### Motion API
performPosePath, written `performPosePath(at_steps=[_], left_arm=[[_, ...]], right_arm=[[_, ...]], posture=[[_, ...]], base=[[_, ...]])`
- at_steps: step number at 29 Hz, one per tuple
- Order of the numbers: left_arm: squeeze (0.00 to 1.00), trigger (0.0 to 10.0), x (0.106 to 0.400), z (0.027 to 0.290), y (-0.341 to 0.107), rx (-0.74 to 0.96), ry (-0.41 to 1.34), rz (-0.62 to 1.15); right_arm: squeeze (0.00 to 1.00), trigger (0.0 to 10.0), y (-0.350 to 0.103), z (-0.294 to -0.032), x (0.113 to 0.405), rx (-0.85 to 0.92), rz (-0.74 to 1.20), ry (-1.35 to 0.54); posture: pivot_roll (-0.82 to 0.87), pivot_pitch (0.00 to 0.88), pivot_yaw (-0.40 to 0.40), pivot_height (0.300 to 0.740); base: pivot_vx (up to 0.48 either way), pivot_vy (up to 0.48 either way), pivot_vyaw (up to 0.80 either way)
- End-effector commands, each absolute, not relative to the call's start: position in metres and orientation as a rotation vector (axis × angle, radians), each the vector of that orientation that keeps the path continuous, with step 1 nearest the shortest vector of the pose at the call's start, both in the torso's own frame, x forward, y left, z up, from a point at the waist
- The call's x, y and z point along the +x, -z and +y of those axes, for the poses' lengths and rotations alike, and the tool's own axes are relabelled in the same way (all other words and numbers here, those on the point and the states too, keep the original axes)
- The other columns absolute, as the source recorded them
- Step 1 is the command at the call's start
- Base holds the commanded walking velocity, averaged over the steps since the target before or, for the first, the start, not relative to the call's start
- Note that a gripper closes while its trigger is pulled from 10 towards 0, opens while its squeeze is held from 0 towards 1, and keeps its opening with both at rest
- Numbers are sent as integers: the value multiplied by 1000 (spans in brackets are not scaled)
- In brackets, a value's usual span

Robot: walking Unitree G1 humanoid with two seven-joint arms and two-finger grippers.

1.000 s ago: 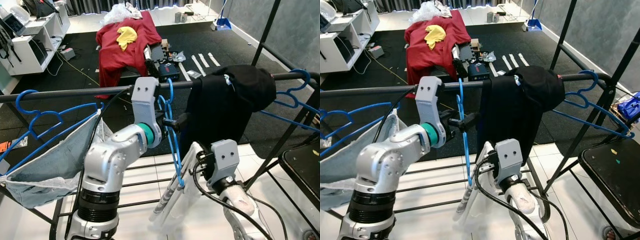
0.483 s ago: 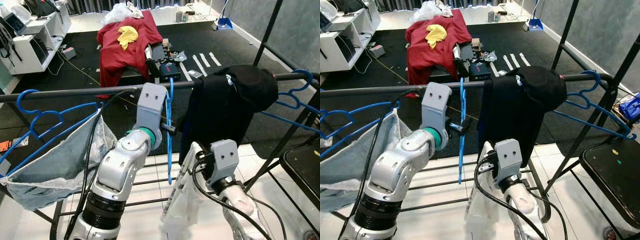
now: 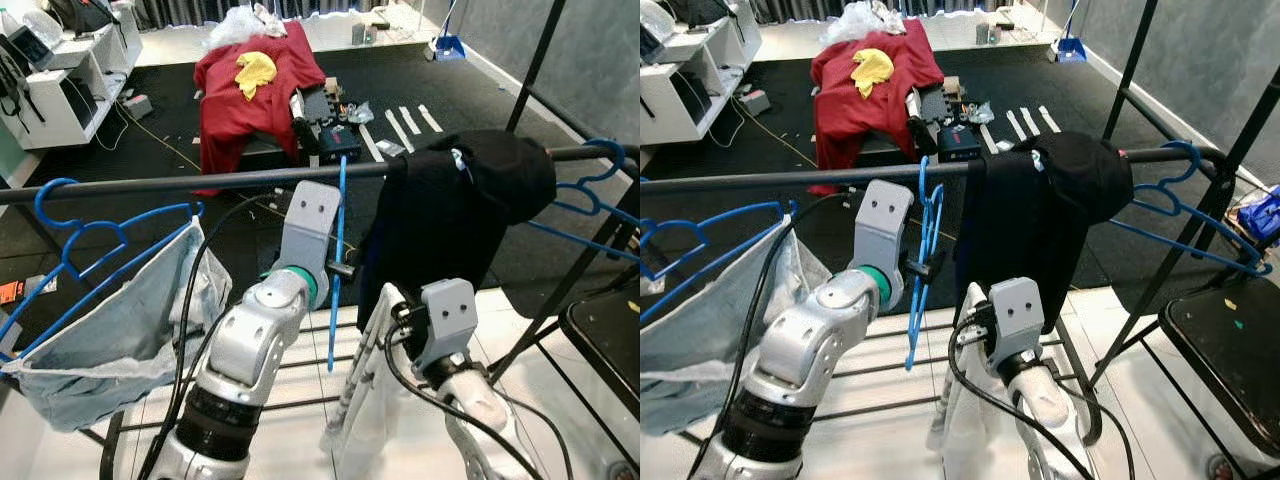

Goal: Hang hanger

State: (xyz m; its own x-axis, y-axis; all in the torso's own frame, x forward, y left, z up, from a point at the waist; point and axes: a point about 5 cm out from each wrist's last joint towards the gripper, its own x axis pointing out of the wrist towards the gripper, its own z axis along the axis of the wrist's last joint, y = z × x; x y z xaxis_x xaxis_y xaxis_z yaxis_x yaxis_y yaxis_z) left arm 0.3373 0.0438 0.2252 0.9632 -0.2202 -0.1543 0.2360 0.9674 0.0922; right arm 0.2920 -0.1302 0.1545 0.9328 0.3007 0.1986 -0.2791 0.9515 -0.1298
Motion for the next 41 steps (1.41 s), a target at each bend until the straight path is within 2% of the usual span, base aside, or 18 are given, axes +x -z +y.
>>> performPosePath(at_steps=[1,2,3,4,7,12,13,15,16,19,20,21,22,24,25,26,27,41], left_arm=[[0,8235,341,45,-221,121,199,147],[0,8235,343,45,-220,124,188,149],[0,7569,346,44,-220,122,179,152],[0,7569,346,44,-220,122,179,152],[0,6471,352,41,-222,105,169,155],[0,6471,354,38,-227,61,186,155],[0,5843,355,37,-230,38,197,156],[0,5843,356,35,-232,22,202,155],[0,4353,356,35,-234,6,214,158],[0,4353,356,34,-235,-4,222,160],[0,3608,356,33,-235,-20,236,172],[0,3608,356,33,-235,-20,236,172],[0,2902,357,33,-235,-24,239,176],[0,2667,356,32,-236,-38,243,179],[0,1294,357,32,-236,-39,241,179],[0,1294,357,33,-237,-40,240,179],[0,0,358,33,-236,-34,234,180],[0,0,361,37,-235,-29,211,182]], right_arm=[[0,10000,-154,-128,291,-90,-228,-303],[0,10000,-154,-128,291,-90,-227,-303],[0,10000,-154,-128,291,-91,-227,-303],[0,10000,-154,-128,291,-91,-227,-303],[0,10000,-154,-128,291,-92,-228,-303],[0,10000,-154,-128,290,-92,-228,-301],[0,10000,-154,-129,290,-92,-227,-300],[0,10000,-153,-129,290,-92,-227,-299],[0,10000,-153,-129,290,-92,-226,-297],[0,10000,-153,-129,290,-91,-226,-297],[0,10000,-153,-128,290,-91,-225,-297],[0,10000,-153,-128,290,-91,-225,-297],[0,10000,-153,-128,290,-90,-225,-297],[0,10000,-153,-128,290,-89,-225,-297],[0,10000,-153,-128,290,-88,-224,-298],[0,10000,-153,-127,290,-88,-224,-299],[0,10000,-152,-127,290,-87,-224,-299],[0,10000,-152,-127,290,-86,-223,-294]], posture=[[-214,124,115,740],[-214,124,115,740],[-216,124,116,740],[-216,124,116,740],[-216,124,116,740],[-220,123,118,740],[-221,125,122,740],[-221,125,122,740],[-221,125,122,740],[-221,125,122,740],[-217,127,123,740],[-217,127,123,740],[-217,127,123,740],[-213,129,123,740],[-211,129,123,740],[-211,129,123,740],[-213,130,124,740],[-215,131,127,740]], base=[[0,0,0],[0,0,0],[0,0,0],[0,0,0],[0,0,0],[0,0,0],[0,0,0],[0,0,0],[0,0,0],[0,0,0],[0,0,0],[0,0,0],[0,0,0],[0,0,0],[0,0,0],[0,0,0],[0,0,0],[0,0,0]])
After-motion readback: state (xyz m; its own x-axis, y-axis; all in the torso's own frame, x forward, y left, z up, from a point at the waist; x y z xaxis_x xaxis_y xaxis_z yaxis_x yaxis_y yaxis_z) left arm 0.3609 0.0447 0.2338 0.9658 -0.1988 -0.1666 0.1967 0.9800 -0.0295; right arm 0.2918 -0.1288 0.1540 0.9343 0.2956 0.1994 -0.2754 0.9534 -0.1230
